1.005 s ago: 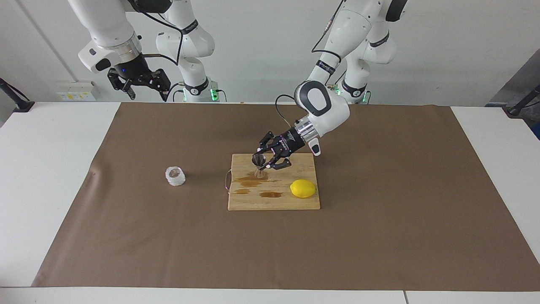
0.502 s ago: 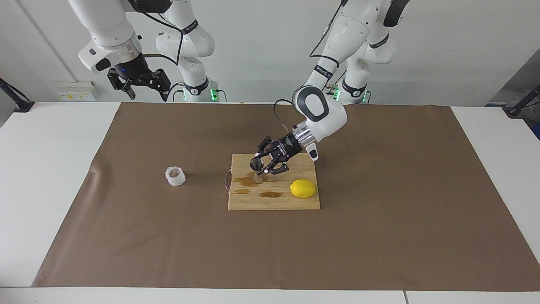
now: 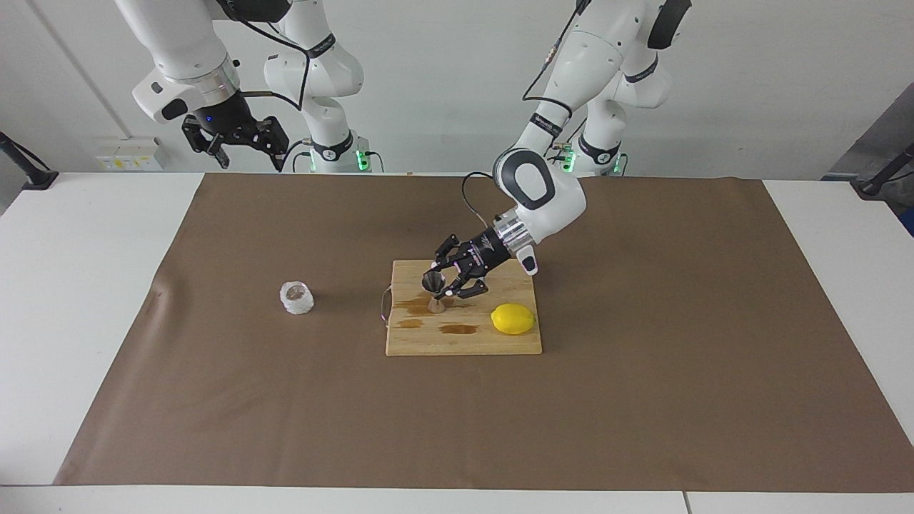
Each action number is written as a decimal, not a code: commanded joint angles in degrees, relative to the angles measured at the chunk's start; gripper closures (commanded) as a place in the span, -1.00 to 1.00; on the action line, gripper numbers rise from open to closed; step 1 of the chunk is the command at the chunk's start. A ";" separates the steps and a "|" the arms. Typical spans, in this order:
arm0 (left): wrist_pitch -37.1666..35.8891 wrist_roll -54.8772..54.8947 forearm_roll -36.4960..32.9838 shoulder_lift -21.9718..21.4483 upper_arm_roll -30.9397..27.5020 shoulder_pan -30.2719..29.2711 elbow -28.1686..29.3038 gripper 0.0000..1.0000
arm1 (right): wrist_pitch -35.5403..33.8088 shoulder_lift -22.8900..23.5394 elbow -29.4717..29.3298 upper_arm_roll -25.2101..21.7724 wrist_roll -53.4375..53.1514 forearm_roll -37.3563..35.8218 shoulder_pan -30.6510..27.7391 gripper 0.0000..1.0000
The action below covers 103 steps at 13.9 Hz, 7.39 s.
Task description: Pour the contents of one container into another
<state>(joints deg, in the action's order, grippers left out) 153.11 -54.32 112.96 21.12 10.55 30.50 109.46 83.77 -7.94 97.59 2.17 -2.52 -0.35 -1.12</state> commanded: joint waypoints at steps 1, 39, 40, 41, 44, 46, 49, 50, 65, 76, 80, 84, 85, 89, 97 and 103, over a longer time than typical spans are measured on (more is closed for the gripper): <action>1.23 1.76 1.30 0.68 0.79 -0.35 -1.00 1.00 | 0.34 -1.47 1.55 0.03 1.56 -0.53 -0.47 -1.00; -4.82 2.03 -26.54 -3.45 -0.09 -7.64 3.66 -1.00 | 29.25 10.99 17.98 -0.41 107.35 19.48 -18.13 -1.00; -6.40 0.20 -29.26 -3.72 -0.18 -8.34 3.57 -1.00 | 30.73 11.88 18.33 -0.41 108.86 21.16 -18.22 -1.00; -8.59 -2.69 -33.63 -3.81 -0.18 -10.26 3.48 -1.00 | 31.18 13.11 18.68 -0.41 109.74 23.35 -18.22 -1.00; -14.66 -10.09 -47.26 -5.65 -0.18 -13.44 2.78 -1.00 | 33.45 16.63 18.95 -0.41 114.38 29.69 -17.96 -1.00; -17.65 -11.42 -53.68 -6.87 -0.27 -14.93 2.78 -1.00 | 35.05 16.90 20.61 -0.41 114.93 32.67 -17.25 -1.00; -21.61 -11.51 -65.01 -8.29 -0.44 -17.40 2.78 -1.00 | 39.09 18.04 22.99 -0.15 116.07 38.21 -14.90 -1.00; -23.45 -11.42 -69.58 -9.07 -0.62 -18.53 2.78 -1.00 | 39.27 18.91 22.99 -0.06 116.25 40.23 -14.27 -1.00; -39.64 9.99 -106.00 -13.30 -0.71 -29.35 -6.01 -1.00 | 38.83 24.99 22.90 0.12 125.39 47.10 -13.56 -1.00; -41.75 42.18 -109.35 -18.04 -2.02 -33.49 -6.01 -1.00 | 41.54 25.43 23.51 0.12 127.50 47.02 -12.77 -1.00; -45.17 45.18 -109.35 -21.12 -4.22 -33.49 -7.40 -1.00 | 43.93 25.51 24.40 0.12 127.42 47.02 -11.10 -0.49; -51.32 49.03 -110.66 -21.21 -4.40 -33.57 -13.03 -1.00 | 43.23 25.43 24.40 0.20 127.42 47.11 -11.01 -0.34; -52.90 49.83 -111.02 -21.21 -4.49 -33.84 -14.17 -1.00 | 43.06 25.43 24.40 0.12 127.42 47.11 -11.10 -0.10; -58.61 50.28 -111.29 -21.21 -5.01 -33.84 -18.57 -1.00 | 42.88 25.43 24.40 0.12 127.42 47.11 -11.28 0.14; -61.00 51.42 -111.11 -23.76 -5.37 -32.08 -18.05 -1.00 | 42.35 22.54 23.70 0.47 122.51 47.11 -8.83 0.19; -64.76 51.86 -115.13 -23.85 -5.54 -32.17 -18.66 -1.00 | 44.01 20.68 18.34 0.64 102.22 46.84 1.36 0.19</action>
<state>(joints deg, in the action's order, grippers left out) 91.05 -3.35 1.05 -2.02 5.05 -1.90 91.14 126.76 12.80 117.57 2.59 104.86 45.07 -2.08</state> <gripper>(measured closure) 0.000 0.502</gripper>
